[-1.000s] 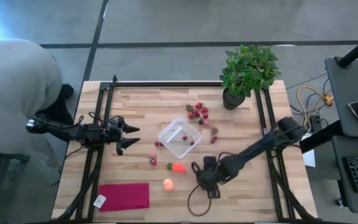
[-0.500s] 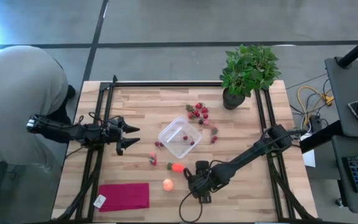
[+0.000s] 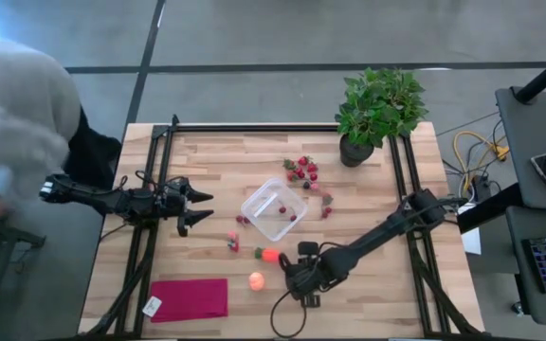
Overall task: Pick and placing Produce into tupperware
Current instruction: Put the pink peach into the transparent container
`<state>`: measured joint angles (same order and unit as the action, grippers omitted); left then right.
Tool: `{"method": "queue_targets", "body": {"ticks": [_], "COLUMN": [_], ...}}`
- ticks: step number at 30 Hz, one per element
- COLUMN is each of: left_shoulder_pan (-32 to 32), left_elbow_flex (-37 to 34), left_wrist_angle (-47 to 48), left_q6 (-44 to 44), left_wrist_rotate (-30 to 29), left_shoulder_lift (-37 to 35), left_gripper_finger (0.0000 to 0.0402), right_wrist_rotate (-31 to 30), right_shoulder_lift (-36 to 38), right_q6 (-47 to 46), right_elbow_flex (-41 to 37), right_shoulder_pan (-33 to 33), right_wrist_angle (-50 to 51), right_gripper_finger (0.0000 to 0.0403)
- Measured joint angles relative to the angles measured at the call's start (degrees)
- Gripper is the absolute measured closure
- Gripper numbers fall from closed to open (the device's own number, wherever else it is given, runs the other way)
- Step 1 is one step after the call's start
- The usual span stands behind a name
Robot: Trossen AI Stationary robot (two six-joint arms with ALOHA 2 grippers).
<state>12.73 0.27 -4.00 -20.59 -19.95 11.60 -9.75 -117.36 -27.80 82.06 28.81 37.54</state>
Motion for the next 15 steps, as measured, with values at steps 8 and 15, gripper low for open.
{"method": "queue_targets", "body": {"ticks": [8,15], "left_shoulder_pan": [0.0,0.0], "left_elbow_flex": [0.0,0.0], "left_wrist_angle": [0.0,0.0], "left_q6": [0.0,0.0], "left_wrist_rotate": [0.0,0.0], "left_shoulder_lift": [0.0,0.0], "left_gripper_finger": [0.0155,0.0155], "right_wrist_rotate": [-13.6,-13.2], "right_shoulder_lift": [11.3,19.1], "right_q6": [-8.5,-6.6], "right_elbow_flex": [2.4,-0.2], "right_shoulder_pan": [-7.5,-15.8], "right_wrist_angle": [9.2,9.9], "right_gripper_finger": [0.0321,0.0323]}}
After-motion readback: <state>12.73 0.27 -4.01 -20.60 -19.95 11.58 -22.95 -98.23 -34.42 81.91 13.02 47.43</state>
